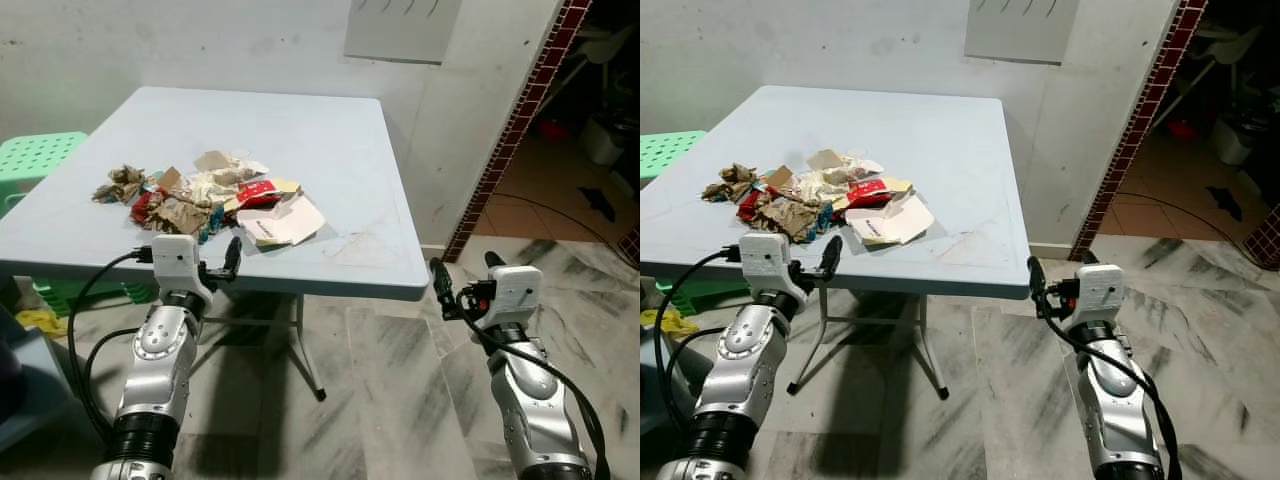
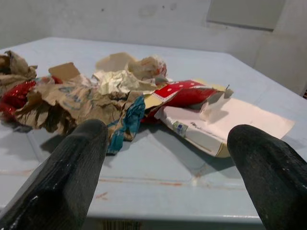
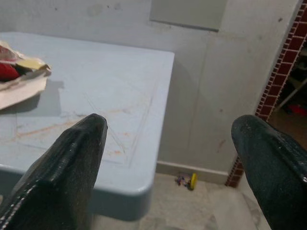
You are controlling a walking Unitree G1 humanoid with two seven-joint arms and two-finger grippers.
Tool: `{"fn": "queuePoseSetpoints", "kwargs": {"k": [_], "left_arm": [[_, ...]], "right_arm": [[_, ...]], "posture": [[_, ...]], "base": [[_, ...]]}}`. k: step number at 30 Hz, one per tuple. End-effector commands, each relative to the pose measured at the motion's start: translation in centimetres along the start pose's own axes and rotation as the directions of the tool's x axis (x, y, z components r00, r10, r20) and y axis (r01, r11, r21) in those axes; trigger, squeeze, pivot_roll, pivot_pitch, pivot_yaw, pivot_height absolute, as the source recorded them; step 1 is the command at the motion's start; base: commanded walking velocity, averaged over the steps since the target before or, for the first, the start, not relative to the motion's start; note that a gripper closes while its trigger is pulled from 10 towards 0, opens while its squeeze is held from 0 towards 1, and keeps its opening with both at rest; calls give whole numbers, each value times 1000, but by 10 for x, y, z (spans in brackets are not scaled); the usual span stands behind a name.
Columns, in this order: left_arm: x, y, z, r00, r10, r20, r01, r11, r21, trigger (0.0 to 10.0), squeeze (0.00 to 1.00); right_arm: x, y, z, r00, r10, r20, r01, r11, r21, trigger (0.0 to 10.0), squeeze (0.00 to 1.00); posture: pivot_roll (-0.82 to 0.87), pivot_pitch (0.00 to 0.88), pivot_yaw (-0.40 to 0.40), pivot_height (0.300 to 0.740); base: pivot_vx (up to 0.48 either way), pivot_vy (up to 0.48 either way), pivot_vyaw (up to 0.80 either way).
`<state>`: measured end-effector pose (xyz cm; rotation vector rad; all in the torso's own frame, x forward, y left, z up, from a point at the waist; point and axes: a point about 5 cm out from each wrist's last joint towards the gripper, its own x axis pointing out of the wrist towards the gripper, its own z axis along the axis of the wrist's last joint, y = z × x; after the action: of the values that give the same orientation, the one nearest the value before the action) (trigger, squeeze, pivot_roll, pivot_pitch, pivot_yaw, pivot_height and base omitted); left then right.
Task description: Picking trash to rubbish bin
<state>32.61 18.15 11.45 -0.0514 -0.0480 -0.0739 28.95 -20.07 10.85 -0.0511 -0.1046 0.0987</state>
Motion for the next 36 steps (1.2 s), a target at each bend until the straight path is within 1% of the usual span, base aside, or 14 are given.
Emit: {"fn": "queuePoseSetpoints", "kwargs": {"k": [1,3,4,6,8,10,11,12,15,19,22,26,32,36], "left_arm": [[-2,-4,1,1000,-16,-8,16,1000,9,10000,0],[-2,-4,1,1000,-16,-8,16,1000,9,10000,0],[-1,-3,3,1000,-25,-5,25,1000,5,10000,0],[-1,0,4,999,-37,-3,37,999,14,10000,0],[-3,8,2,1000,3,-2,-3,1000,15,10000,0],[-4,14,3,1000,30,1,-30,999,22,10000,0],[-4,14,6,999,49,10,-49,999,2,10000,0],[-6,12,10,998,54,27,-53,998,-47,10000,0],[-7,9,5,999,44,14,-44,999,-20,10000,0],[-3,1,0,1000,8,-12,-9,1000,-25,10000,0],[2,1,5,1000,-7,-5,7,999,-38,10000,0],[8,4,10,1000,3,-4,-3,999,-34,10000,0],[14,4,11,1000,-6,-1,6,999,-37,10000,0],[18,-4,11,1000,-23,-1,23,998,-50,10000,0]], "right_arm": [[-2,-4,6,1000,5,7,-5,1000,-6,10000,0],[-2,-4,6,1000,5,7,-5,1000,-6,10000,0],[-2,-3,9,1000,4,15,-4,1000,-7,10000,0],[2,2,11,1000,11,25,-11,1000,-7,10000,0],[6,7,13,999,29,38,-29,1000,6,10000,0],[9,10,15,999,28,37,-28,1000,12,10000,0],[11,9,18,999,31,44,-31,999,14,10000,0],[14,9,23,997,45,60,-47,998,39,10000,0],[15,7,22,998,45,54,-46,999,15,10000,0],[14,0,24,998,16,66,-16,1000,-2,10000,0],[14,-1,24,997,-7,76,5,1000,23,10000,0],[18,2,22,997,-10,71,9,1000,17,10000,0],[22,5,26,996,-10,90,9,1000,17,10000,0],[20,3,24,996,-14,84,13,1000,8,10000,0]], "posture": [[-13,65,-49,740],[-13,65,-49,740],[-13,86,-49,740],[-21,76,-54,740],[-6,51,-82,740],[0,34,-69,740],[0,34,-69,740],[6,46,-77,740],[0,27,-75,740],[-10,0,-48,740],[-10,0,-46,740],[-10,0,-36,740],[-22,0,-32,740],[-31,0,-32,740]], "base": [[0,0,0],[0,0,0],[0,0,0],[0,0,0],[0,0,0],[0,0,0],[0,0,0],[0,0,0],[0,0,0],[0,0,0],[0,0,0],[0,0,0],[0,360,0],[0,410,0]]}}
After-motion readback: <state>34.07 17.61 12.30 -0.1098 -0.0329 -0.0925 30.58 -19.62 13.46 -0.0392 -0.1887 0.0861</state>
